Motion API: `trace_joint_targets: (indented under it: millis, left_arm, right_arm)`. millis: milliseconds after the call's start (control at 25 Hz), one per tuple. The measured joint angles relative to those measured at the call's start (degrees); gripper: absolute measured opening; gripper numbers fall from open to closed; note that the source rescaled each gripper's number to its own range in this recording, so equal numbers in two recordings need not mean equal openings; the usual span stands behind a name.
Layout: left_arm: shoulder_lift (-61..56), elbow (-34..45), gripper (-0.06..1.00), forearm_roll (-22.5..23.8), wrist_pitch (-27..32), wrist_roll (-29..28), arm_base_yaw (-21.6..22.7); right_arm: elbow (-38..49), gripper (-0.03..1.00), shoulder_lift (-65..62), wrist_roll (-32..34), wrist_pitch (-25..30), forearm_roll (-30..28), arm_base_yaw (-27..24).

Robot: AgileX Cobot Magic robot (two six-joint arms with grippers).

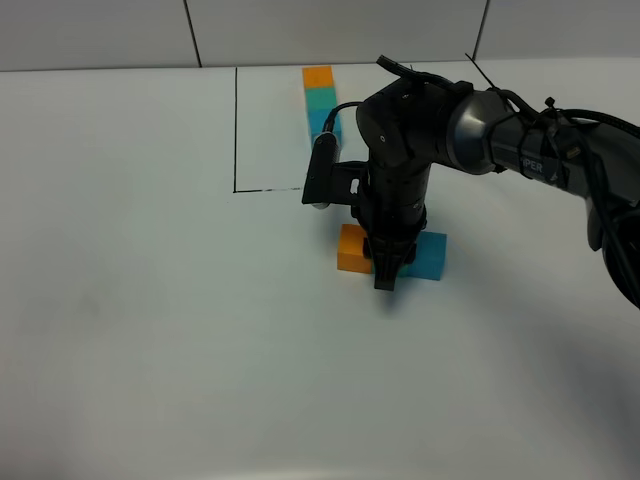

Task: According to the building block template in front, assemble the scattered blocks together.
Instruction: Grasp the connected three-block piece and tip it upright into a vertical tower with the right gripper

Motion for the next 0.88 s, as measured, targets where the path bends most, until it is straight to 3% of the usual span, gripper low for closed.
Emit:
trace_joint_targets:
  millis: [120,240,320,440,480,600,880]
  left_arm:
    - [0.0,0.0,0.74,0.0,0.0,0.0,0.0]
    - [0.0,0.0,0.73,0.0,0.0,0.0,0.0]
    - [0.0,0.0,0.73,0.0,0.0,0.0,0.0]
    - [0.0,0.0,0.73,0.0,0.0,0.0,0.0]
    - [0.0,0.0,0.73,0.0,0.0,0.0,0.0]
    - [0.0,0.0,0.73,0.0,0.0,0.0,0.0]
    - [0.0,0.0,0.73,0.0,0.0,0.0,0.0]
  right_arm:
    - [0.0,0.02,-1.3,3.5,-0.4,0.4,0.8]
    - [-0.1,0.02,-4.6,11.7,-2.0,3.1,1.0]
    - [-0.1,0.02,-6.3,22.3,-2.9,6.1,1.0]
    - [-0.2,0.02,-7.0,43.4,-3.9,10.9,1.0]
    - [-0.2,0.02,-6.9,50.4,-4.2,11.3,1.0]
    - [-0.2,0.02,-6.7,63.0,-4.5,10.0,1.0]
    - [-0.2,0.02,-3.7,70.6,-4.1,9.6,1.0]
